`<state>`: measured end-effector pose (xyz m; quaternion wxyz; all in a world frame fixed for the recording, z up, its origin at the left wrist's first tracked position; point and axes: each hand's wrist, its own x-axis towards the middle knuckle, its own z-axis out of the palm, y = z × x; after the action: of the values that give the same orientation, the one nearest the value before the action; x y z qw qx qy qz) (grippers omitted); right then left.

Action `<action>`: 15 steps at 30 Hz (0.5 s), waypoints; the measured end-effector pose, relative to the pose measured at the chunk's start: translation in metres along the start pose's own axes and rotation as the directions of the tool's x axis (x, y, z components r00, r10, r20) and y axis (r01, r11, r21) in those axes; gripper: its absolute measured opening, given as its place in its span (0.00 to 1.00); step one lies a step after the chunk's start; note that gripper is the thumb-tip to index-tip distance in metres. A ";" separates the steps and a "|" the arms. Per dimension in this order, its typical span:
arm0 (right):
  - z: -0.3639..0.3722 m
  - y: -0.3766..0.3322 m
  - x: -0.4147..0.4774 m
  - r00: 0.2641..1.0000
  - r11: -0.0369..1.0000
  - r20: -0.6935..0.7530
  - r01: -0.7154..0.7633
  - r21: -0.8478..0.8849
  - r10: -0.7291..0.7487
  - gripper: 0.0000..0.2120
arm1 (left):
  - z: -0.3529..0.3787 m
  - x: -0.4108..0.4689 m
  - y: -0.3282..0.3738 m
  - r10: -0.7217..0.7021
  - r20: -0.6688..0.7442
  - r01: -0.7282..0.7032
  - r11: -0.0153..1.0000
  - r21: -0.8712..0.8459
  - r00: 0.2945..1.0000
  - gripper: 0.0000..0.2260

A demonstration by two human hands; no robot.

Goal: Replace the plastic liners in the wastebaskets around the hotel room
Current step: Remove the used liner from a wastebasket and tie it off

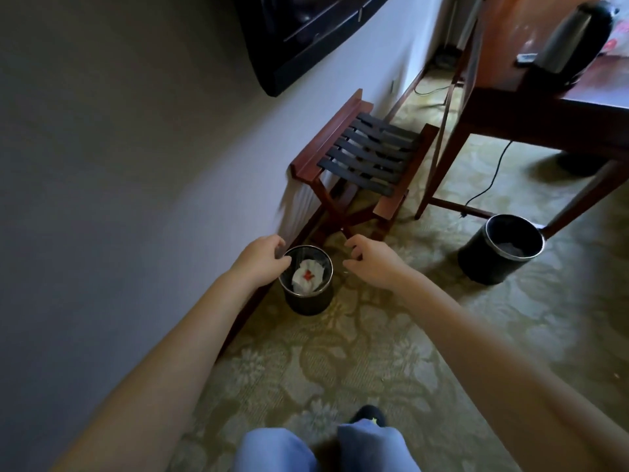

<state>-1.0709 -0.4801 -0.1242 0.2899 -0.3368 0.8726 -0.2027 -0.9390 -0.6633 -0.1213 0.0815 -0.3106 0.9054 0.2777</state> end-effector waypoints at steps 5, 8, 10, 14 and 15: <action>0.049 0.048 0.096 0.997 0.997 0.026 -0.071 0.001 0.071 0.23 | 0.061 0.092 -0.045 -0.057 0.083 0.059 0.998 -0.018 0.995 0.18; 0.093 0.076 0.157 0.996 0.996 0.005 -0.089 -0.011 0.089 0.23 | 0.108 0.150 -0.078 -0.045 0.102 0.047 0.999 -0.024 0.994 0.19; 0.129 0.095 0.196 0.996 0.996 -0.006 -0.086 -0.018 0.086 0.22 | 0.143 0.185 -0.105 -0.046 0.103 0.048 0.999 -0.018 0.994 0.20; 0.205 0.136 0.263 0.995 0.993 -0.014 -0.096 -0.064 0.095 0.20 | 0.217 0.246 -0.166 -0.049 0.109 0.047 0.999 0.017 0.993 0.21; 0.222 0.146 0.278 0.995 0.991 -0.020 -0.100 -0.086 0.098 0.19 | 0.236 0.260 -0.181 -0.039 0.097 0.037 0.999 0.026 0.994 0.22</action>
<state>-1.1648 -0.6099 -0.4740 0.2780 -0.3038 0.8984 -0.1524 -1.0412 -0.7855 -0.4828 0.1348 -0.3128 0.8976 0.2797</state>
